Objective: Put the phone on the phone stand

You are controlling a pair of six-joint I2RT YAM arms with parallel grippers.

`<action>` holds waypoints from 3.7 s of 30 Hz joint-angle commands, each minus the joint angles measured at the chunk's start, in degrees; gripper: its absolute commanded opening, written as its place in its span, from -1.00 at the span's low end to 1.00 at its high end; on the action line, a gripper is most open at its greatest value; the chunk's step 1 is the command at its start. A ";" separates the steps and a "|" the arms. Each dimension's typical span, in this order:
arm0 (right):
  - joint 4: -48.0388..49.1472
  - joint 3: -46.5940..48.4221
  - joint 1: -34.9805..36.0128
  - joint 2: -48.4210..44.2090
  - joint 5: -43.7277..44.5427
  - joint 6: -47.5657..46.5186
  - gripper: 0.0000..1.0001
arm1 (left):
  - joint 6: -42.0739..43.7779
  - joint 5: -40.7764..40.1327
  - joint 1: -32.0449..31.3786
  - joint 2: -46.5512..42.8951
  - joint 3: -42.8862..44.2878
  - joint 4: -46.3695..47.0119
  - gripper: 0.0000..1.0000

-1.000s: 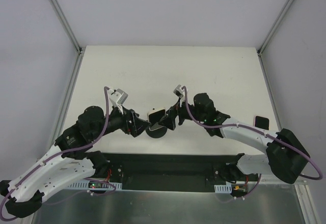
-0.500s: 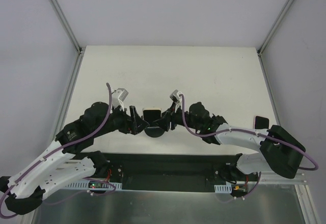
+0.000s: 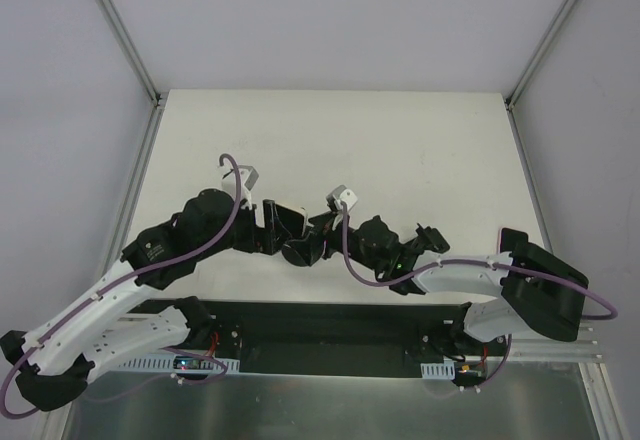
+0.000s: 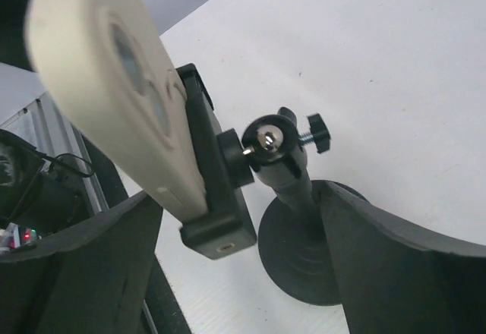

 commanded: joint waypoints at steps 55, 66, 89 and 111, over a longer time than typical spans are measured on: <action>13.75 -12.04 -5.04 -6.49 0.78 -2.17 0.90 | 12.46 -16.79 -4.35 21.28 14.44 3.42 -0.77; 13.66 -12.91 -6.18 -7.98 0.52 -1.12 0.90 | 21.51 -23.29 -4.17 24.18 18.13 4.48 -1.00; 13.66 -15.20 -7.32 -12.73 -3.26 1.00 0.91 | 39.35 8.30 39.38 39.73 34.20 28.81 -1.00; 17.53 -14.85 -9.78 -9.13 -5.99 6.18 0.92 | 47.88 13.71 51.46 77.18 69.99 31.55 -1.00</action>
